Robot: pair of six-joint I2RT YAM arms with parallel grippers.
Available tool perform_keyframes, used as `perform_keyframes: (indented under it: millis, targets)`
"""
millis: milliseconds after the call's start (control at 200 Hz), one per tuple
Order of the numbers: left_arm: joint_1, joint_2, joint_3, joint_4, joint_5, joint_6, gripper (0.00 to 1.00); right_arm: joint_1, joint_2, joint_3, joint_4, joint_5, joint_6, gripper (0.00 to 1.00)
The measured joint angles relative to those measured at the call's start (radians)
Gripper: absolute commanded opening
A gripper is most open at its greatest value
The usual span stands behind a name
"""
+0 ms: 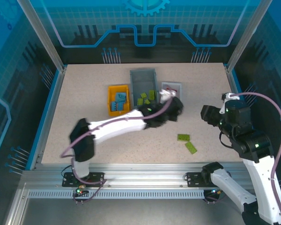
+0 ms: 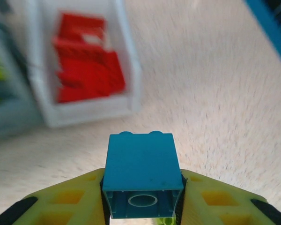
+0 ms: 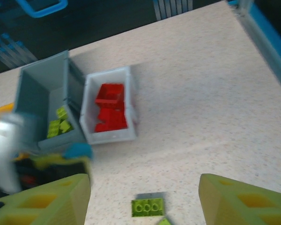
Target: Sort the legos into containers by color
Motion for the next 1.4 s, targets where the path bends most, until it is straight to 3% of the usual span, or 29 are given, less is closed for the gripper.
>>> perform_keyframes:
  millis: [95,195,335,510,815,1060,1231,1401]
  targets:
    - [0.122,-0.168,-0.108,-0.016,-0.002,-0.011,0.38,0.074,0.037,-0.043,0.063,-0.057,-0.021,0.62]
    - [0.277,-0.261,-0.201,-0.05,0.023,-0.01,0.38,0.274,0.094,-0.078,0.13,-0.053,-0.04,0.62]
    - [0.452,-0.257,-0.277,-0.096,0.073,0.008,0.39,0.52,0.206,-0.094,0.228,-0.009,-0.042,0.62]
    - [0.562,-0.161,-0.304,-0.113,0.155,0.035,0.39,0.662,0.332,-0.103,0.307,0.046,-0.012,0.63]
    - [0.629,0.008,-0.305,-0.105,0.249,0.062,0.5,0.686,0.364,-0.124,0.349,0.077,0.036,0.63]
    - [0.64,0.022,-0.305,-0.098,0.279,0.076,0.6,0.685,0.357,-0.178,0.343,0.106,0.077,0.63]
    - [0.639,-0.053,-0.306,-0.1,0.283,0.077,0.62,0.652,0.326,-0.206,0.307,0.131,0.134,0.64]
    - [0.587,-0.25,-0.307,-0.101,0.283,0.08,0.67,0.513,0.312,-0.24,0.204,0.147,0.258,0.64]
